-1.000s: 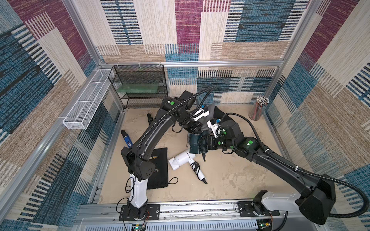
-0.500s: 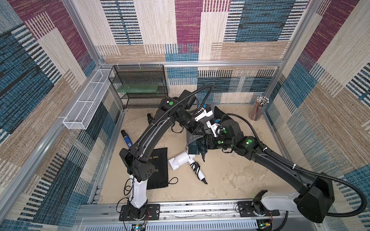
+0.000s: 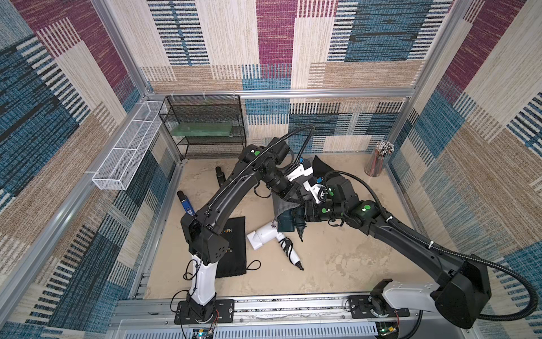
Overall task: Pack away hair dryers
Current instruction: Place the hair dryer in the drawstring bag.
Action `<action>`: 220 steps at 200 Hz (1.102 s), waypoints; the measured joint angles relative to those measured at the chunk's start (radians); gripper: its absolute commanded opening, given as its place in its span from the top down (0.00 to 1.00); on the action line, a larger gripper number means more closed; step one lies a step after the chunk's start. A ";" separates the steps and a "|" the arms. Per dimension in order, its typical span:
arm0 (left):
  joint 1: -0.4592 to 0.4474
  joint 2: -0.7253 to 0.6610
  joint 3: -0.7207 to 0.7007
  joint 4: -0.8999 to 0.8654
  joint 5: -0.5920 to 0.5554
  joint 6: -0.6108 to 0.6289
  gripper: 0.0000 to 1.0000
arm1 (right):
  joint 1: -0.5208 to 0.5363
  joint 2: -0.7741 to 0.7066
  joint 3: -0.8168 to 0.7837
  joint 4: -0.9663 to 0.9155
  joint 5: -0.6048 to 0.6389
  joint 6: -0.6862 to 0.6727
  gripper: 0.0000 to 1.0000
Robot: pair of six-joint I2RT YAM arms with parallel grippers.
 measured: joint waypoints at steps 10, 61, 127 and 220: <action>0.000 0.006 0.033 -0.010 0.000 0.001 1.00 | -0.006 0.003 0.011 -0.008 -0.003 -0.003 0.59; 0.011 0.059 0.210 -0.040 -0.010 0.005 1.00 | -0.050 0.012 0.052 -0.019 -0.018 -0.014 0.49; 0.026 0.116 0.349 -0.055 -0.030 0.019 1.00 | -0.075 0.021 0.120 -0.035 -0.041 -0.019 0.44; 0.152 0.153 0.399 -0.064 0.033 0.047 1.00 | -0.073 -0.069 0.129 0.003 0.002 -0.092 0.39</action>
